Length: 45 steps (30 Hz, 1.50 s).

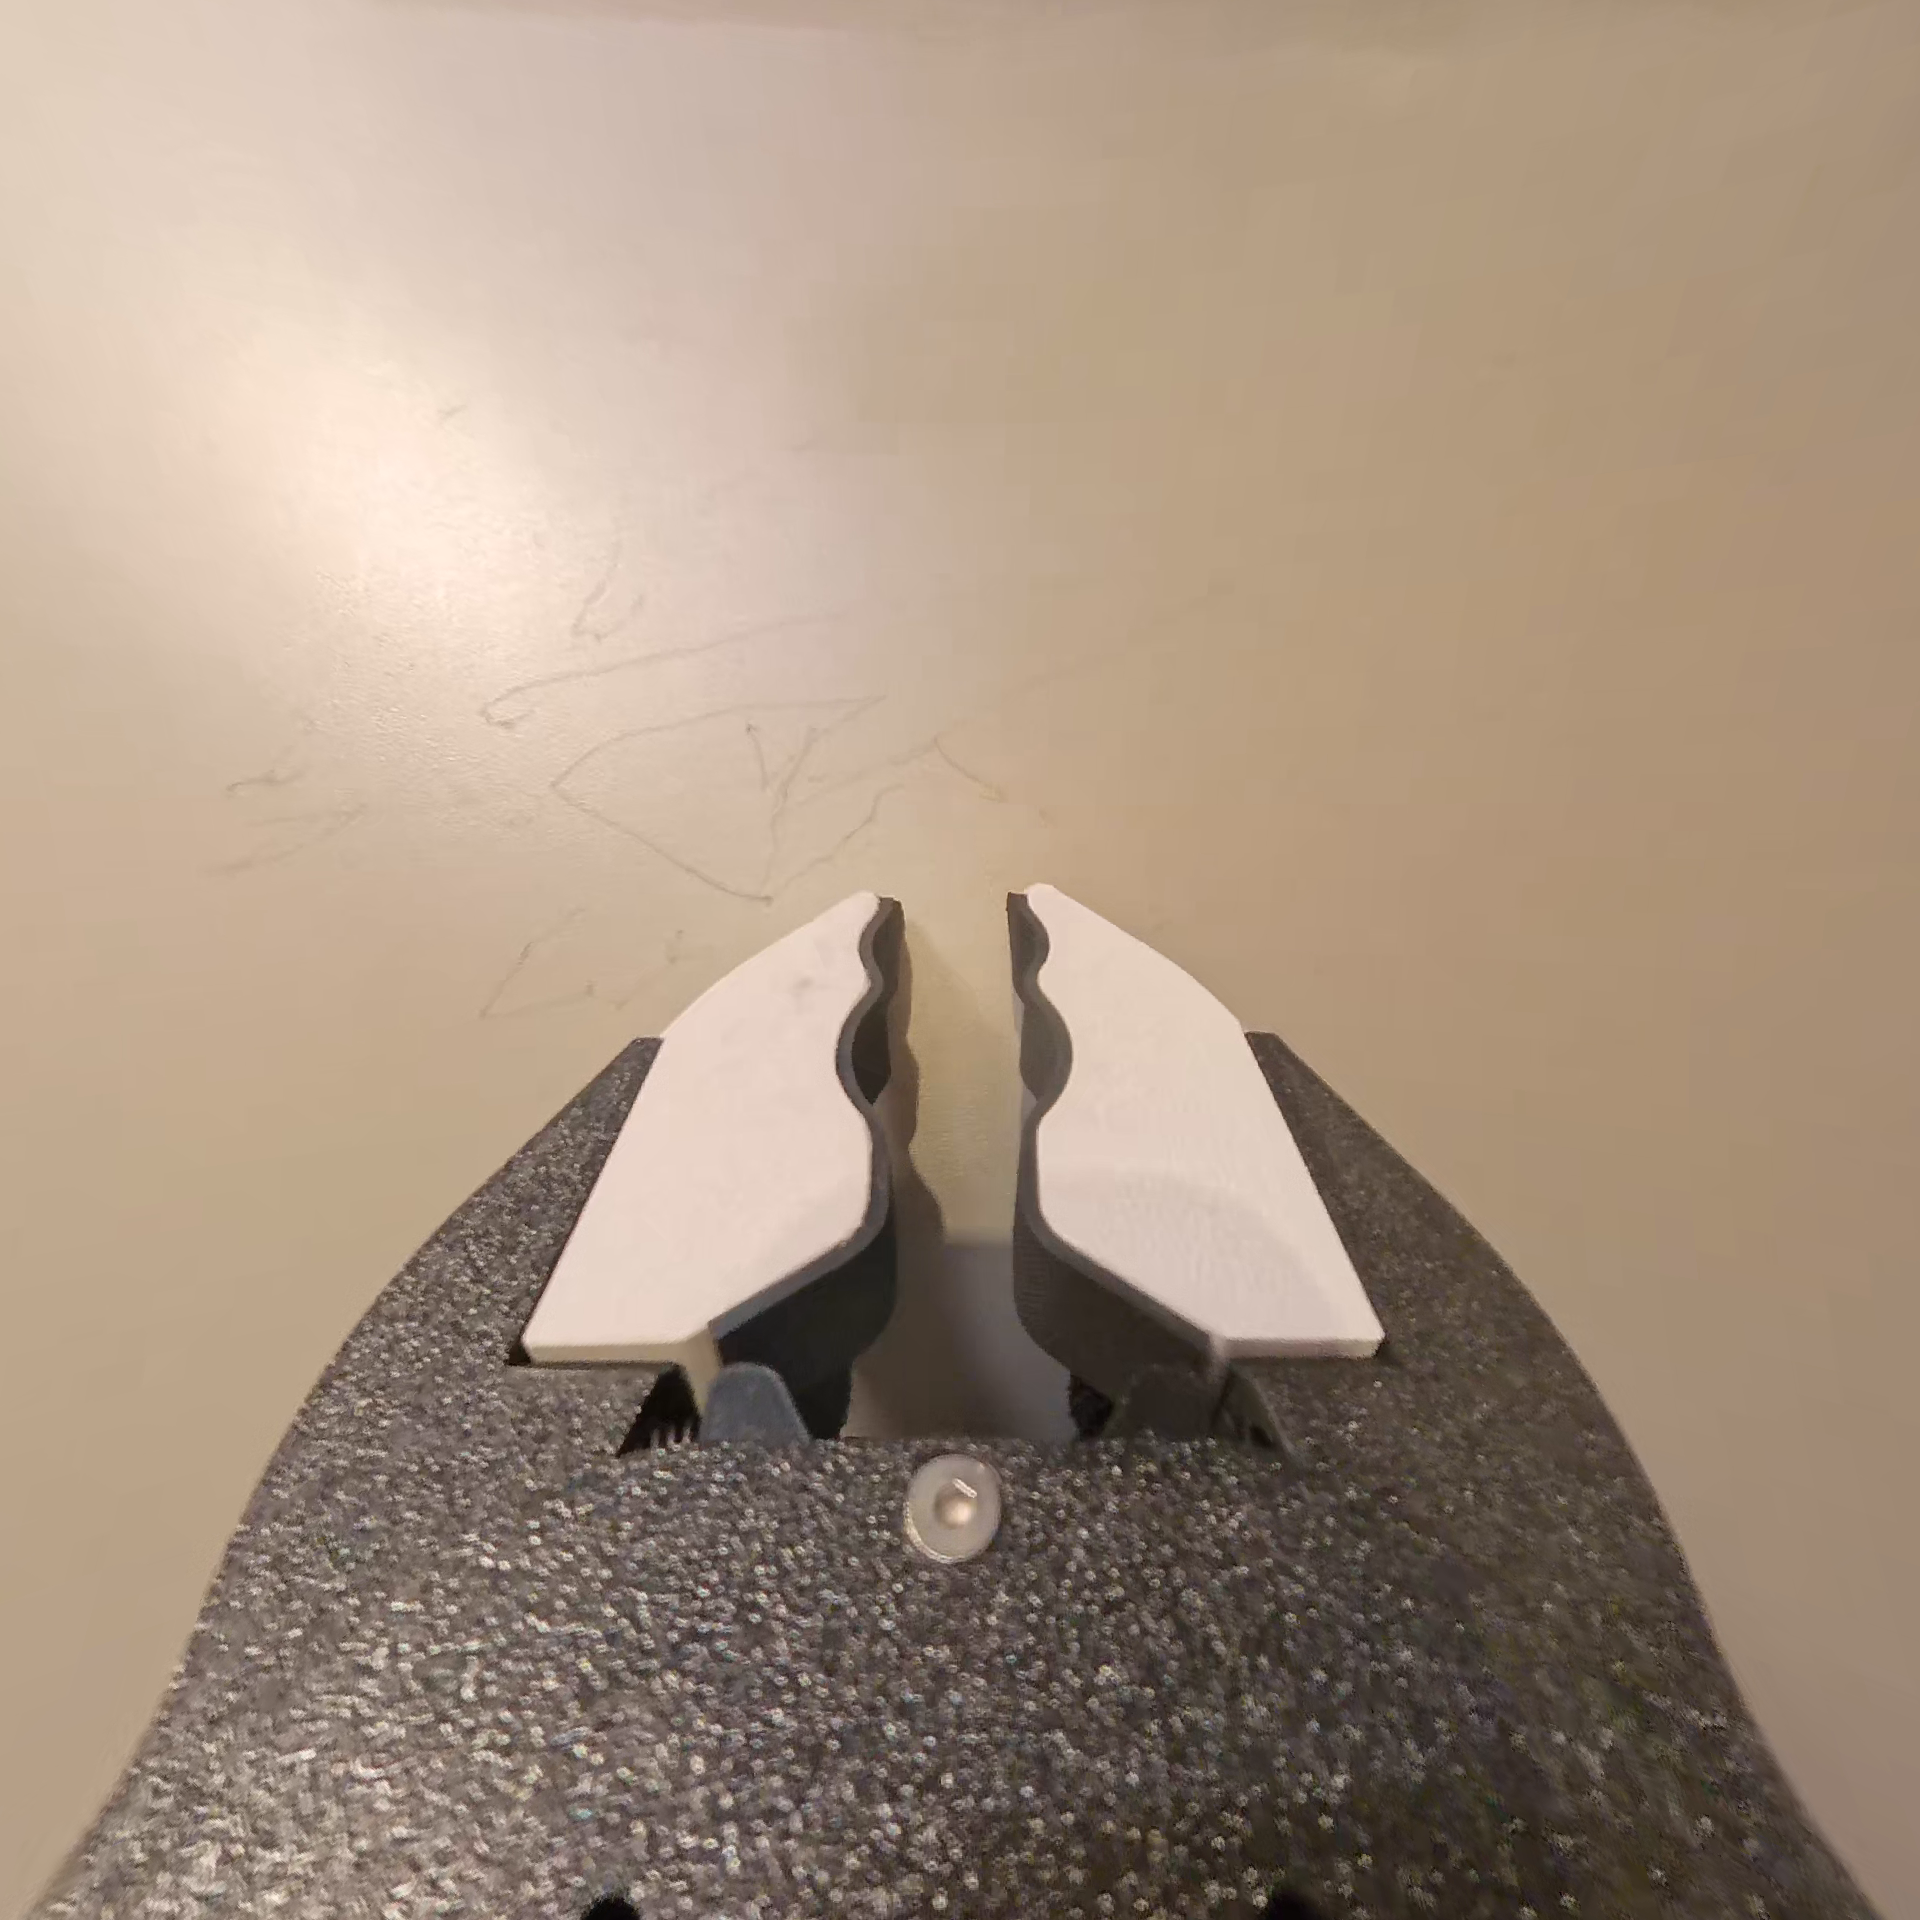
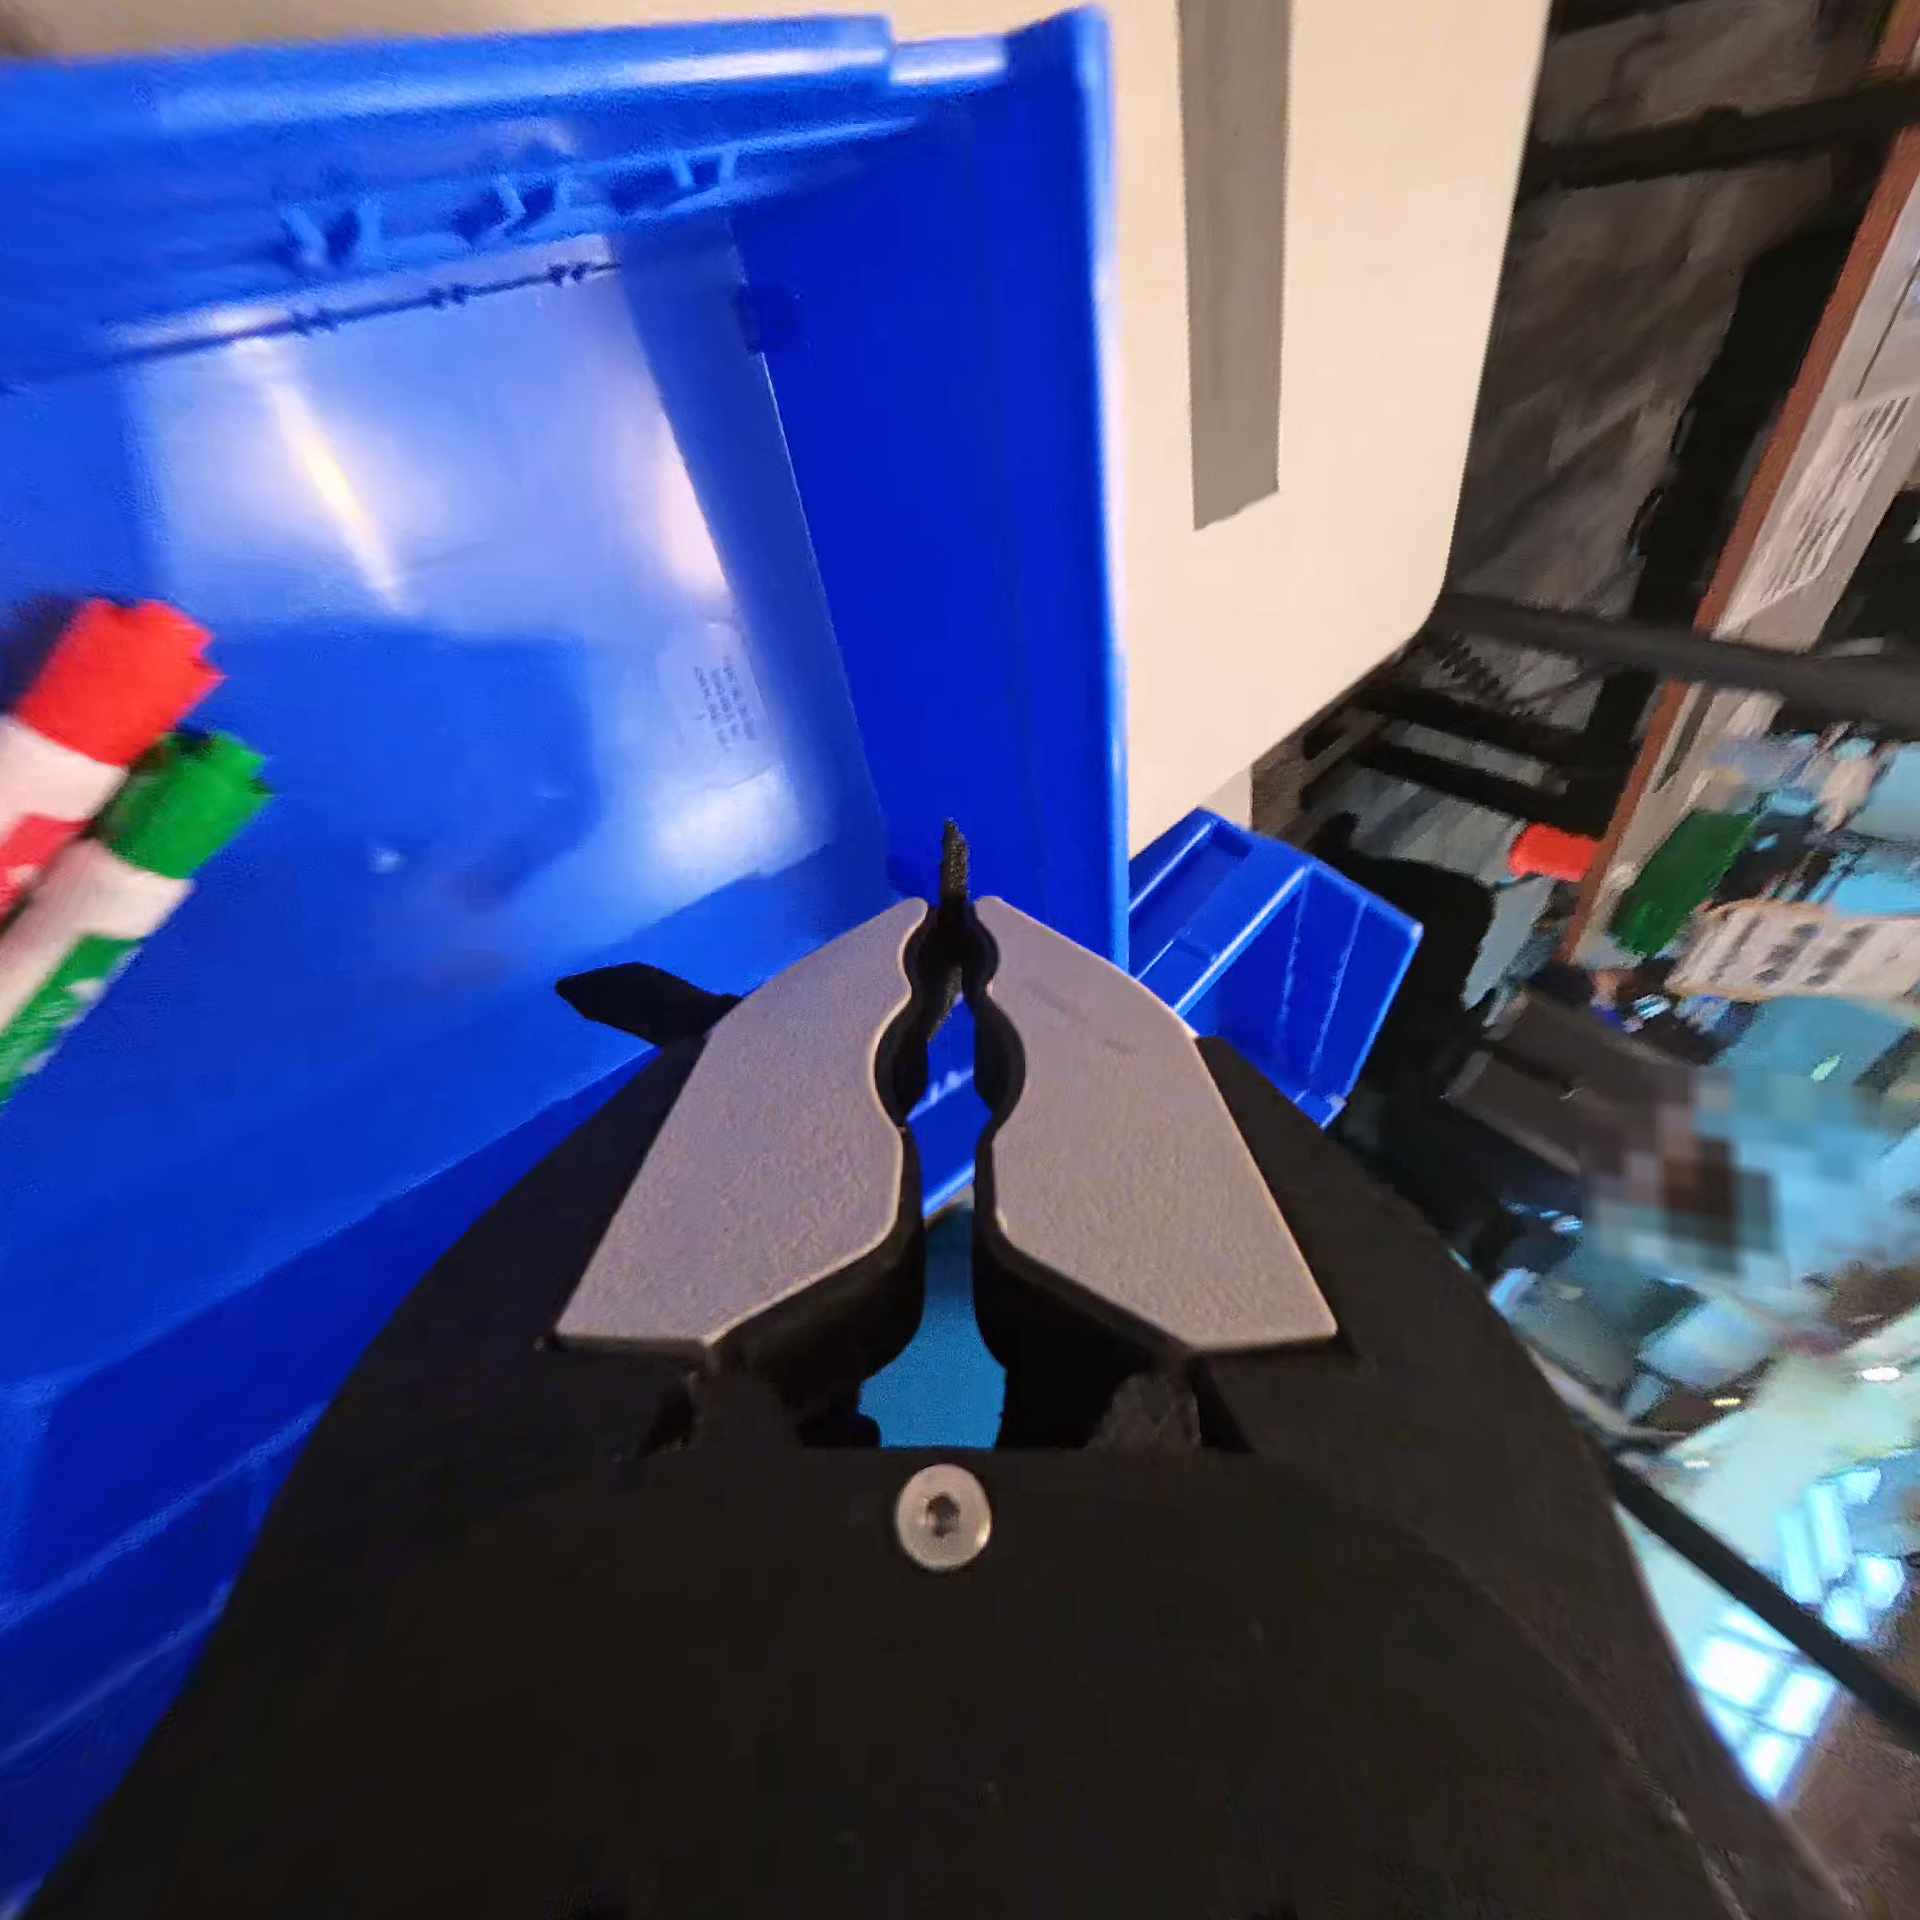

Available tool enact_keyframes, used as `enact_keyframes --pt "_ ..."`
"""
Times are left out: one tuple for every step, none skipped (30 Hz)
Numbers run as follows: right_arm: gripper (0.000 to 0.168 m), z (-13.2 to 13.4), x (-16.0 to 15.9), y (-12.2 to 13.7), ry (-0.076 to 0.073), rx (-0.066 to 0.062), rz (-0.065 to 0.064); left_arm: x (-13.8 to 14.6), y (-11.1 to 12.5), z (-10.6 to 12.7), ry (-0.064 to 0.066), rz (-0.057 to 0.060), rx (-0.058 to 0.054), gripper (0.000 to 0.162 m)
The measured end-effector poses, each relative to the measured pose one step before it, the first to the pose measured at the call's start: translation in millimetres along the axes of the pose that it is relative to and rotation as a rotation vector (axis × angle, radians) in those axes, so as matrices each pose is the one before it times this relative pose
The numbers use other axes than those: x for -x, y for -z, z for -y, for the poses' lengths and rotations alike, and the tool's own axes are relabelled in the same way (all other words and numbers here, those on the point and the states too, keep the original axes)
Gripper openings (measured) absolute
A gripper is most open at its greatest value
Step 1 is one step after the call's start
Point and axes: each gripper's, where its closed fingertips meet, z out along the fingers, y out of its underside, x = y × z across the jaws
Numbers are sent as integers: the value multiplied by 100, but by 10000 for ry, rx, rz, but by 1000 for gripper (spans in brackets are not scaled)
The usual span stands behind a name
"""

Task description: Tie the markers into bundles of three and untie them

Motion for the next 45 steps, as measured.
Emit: enact_keyframes --pt "3 540 8 -1177 400 -7 -82 48 8 -9 9 39 1 21" --pt "3 698 61 -1053 355 -91 -22 37 -1 1 10 27 1 21" --pt "3 801 -12 -935 286 -173 -55 33 1 -1 13 15 -1 21" --pt "3 790 145 -834 176 -217 70 33 17 1 15 12 -7 21" --pt "3 697 340 -722 68 -194 225 21 20 17 15 9 -16 21" --pt "4 675 426 -597 -3 -214 292 25 27 30 8 6 -26 21" --pt "8 629 328 -445 -15 -244 225 3 29 31 1 0 -30 21" --pt "12 478 124 -341 -55 -202 101 -10 26 17 1 -11 -24 21" --pt "17 308 131 -204 -104 -155 136 -8 21 17 7 -18 -16 21" --pt "22 178 21 -77 -174 -123 88 -16 9 11 9 -27 -10 21" --pt "27 125 -133 83 -232 -138 7 -22 13 4 8 -32 -4 21" --pt "29 21 -224 277 -262 -122 -35 -11 -1 3 6 -30 -2 21" --pt "31 -26 -330 483 -281 -108 -100 -15 1 1 4 -19 -4 21" --pt "34 61 -301 727 -323 -163 -109 -13 16 3 -3 -9 -9 21" --pt "36 236 -265 979 -383 -213 -121 -6 16 19 -13 0 -13 21" --pt "39 401 -131 1200 -404 -230 -112 -5 17 19 -19 5 -15 21" --pt "41 614 102 1396 -383 -267 -73 -9 11 12 -16 11 -16 21" --pt "43 905 396 1527 -378 -358 -8 4 12 8 -11 9 -9 21" --pt "45 1123 659 1557 -413 -411 31 11 1 -2 -5 6 2 21" --pt "48 1217 946 1478 -416 -397 76 6 -3 0 0 7 5 21" --pt "50 1211 1177 1309 -393 -365 82 28 0 -1 7 18 2 21" --pt "52 1139 1518 1069 -357 -294 175 50 -3 3 12 31 2 21" --pt "53 1069 1901 824 -283 -273 291 63 -1 1 10 47 1 21" --pt "53 984 1935 519 -270 -251 205 85 12 5 7 74 -6 21" --pt "54 883 2164 234 -204 -229 283 132 25 30 11 117 -21 21" --pt "54 809 2347 -51 -170 -266 349 196 49 69 26 180 -54 21" --pt "55 724 2336 -387 -235 -290 347 239 88 132 34 225 -100 22" --pt "60 582 2344 -702 -167 -291 357 322 121 186 49 296 -142 22" --pt "63 320 2213 -1014 -50 -220 289 420 159 210 89 390 -160 23" --pt "65 24 2061 -1299 -19 -106 255 411 224 237 162 406 -183 26" --pt "68 -199 1976 -1535 44 6 322 160 345 285 408 282 -182 27" --pt "71 -376 1785 -1694 142 77 353 -168 501 362 478 112 -152 28" --pt "72 -474 1388 -1763 198 112 275 -184 706 362 438 246 -129 29" --pt "74 -496 1072 -1683 137 112 256 -146 988 407 370 398 -164 32" --pt "74 -429 949 -1507 8 91 360 -297 1294 520 363 357 -259 33" --pt "75 -393 716 -1269 -65 95 358 -567 1575 596 373 189 -286 34" --pt "76 -332 333 -997 -69 92 198 -595 1823 521 399 195 -186 34" --pt "76 -234 120 -763 -7 44 86 -370 2093 404 358 353 -40 34" --pt "77 -96 97 -569 14 -62 91 -129 2413 321 303 535 81 34" --pt "73 412 162 -269 -173 -413 221 166 2767 264 278 699 163 34" --pt "74 177 -58 -245 -117 -239 108 457 3042 290 155 812 125 35" --pt "70 81 -229 -12 -57 -61 -38 749 3130 360 -96 836 -7 35" --pt "71 4 98 16 3 -8 115 1221 2976 249 -217 873 -33 34" --pt "74 -46 167 20 82 12 97 1812 2580 -313 -250 908 255 33" --pt "75 -86 134 35 114 21 11 2260 2029 -1115 -237 841 621 33"
